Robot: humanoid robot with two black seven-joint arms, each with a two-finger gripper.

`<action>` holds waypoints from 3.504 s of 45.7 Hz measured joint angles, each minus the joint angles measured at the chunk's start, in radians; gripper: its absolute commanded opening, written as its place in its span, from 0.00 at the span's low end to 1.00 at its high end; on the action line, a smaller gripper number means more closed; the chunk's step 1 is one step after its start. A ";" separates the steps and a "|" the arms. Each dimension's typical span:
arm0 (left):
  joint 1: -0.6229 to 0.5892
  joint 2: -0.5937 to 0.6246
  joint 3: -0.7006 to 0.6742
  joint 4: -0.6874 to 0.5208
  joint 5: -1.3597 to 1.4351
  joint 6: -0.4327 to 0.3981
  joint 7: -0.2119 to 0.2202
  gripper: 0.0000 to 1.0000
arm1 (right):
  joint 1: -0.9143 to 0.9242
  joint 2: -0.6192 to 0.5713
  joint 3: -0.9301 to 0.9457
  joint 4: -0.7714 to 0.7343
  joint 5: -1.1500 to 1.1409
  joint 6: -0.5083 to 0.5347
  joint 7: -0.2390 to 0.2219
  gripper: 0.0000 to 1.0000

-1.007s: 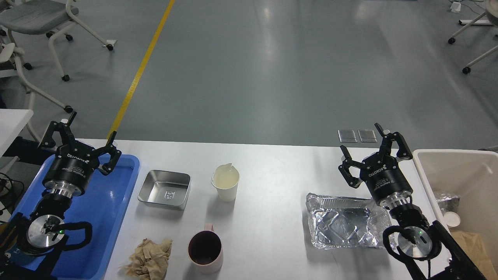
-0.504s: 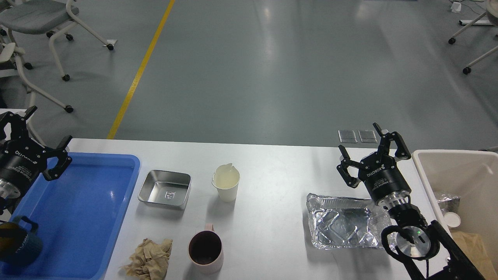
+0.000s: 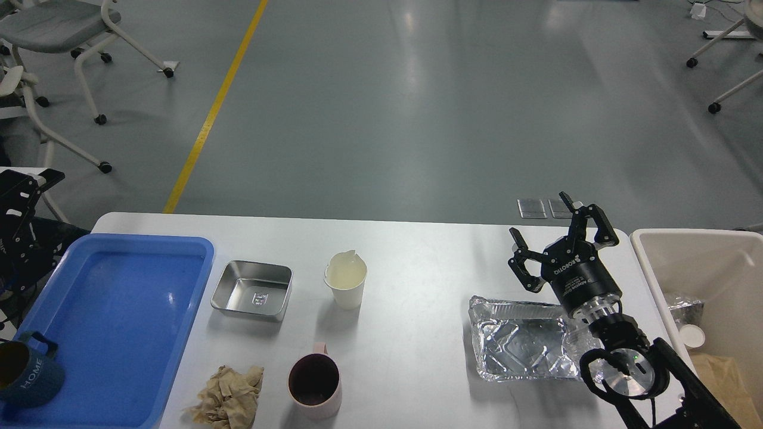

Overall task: Tidy desktop
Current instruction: 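Move the left gripper back and down beside the blue tray, then reach the left gripper to the pink mug and grasp its rim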

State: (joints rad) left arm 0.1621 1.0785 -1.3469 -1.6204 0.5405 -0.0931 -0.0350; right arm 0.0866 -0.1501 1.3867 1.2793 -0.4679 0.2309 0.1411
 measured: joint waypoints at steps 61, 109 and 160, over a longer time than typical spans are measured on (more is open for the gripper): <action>-0.094 0.138 0.262 -0.028 0.489 -0.204 -0.127 0.96 | -0.002 -0.009 -0.009 0.002 -0.002 0.000 -0.001 1.00; -0.621 -0.264 0.981 0.070 0.835 -0.202 -0.052 0.90 | -0.002 -0.010 -0.009 0.002 -0.016 0.000 -0.002 1.00; -0.613 -0.393 1.053 0.149 0.903 -0.199 0.012 0.27 | -0.002 -0.008 -0.008 0.024 -0.020 -0.001 0.000 1.00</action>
State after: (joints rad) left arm -0.4510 0.6855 -0.2942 -1.4712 1.4434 -0.2918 -0.0231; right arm 0.0842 -0.1579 1.3791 1.3038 -0.4878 0.2300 0.1412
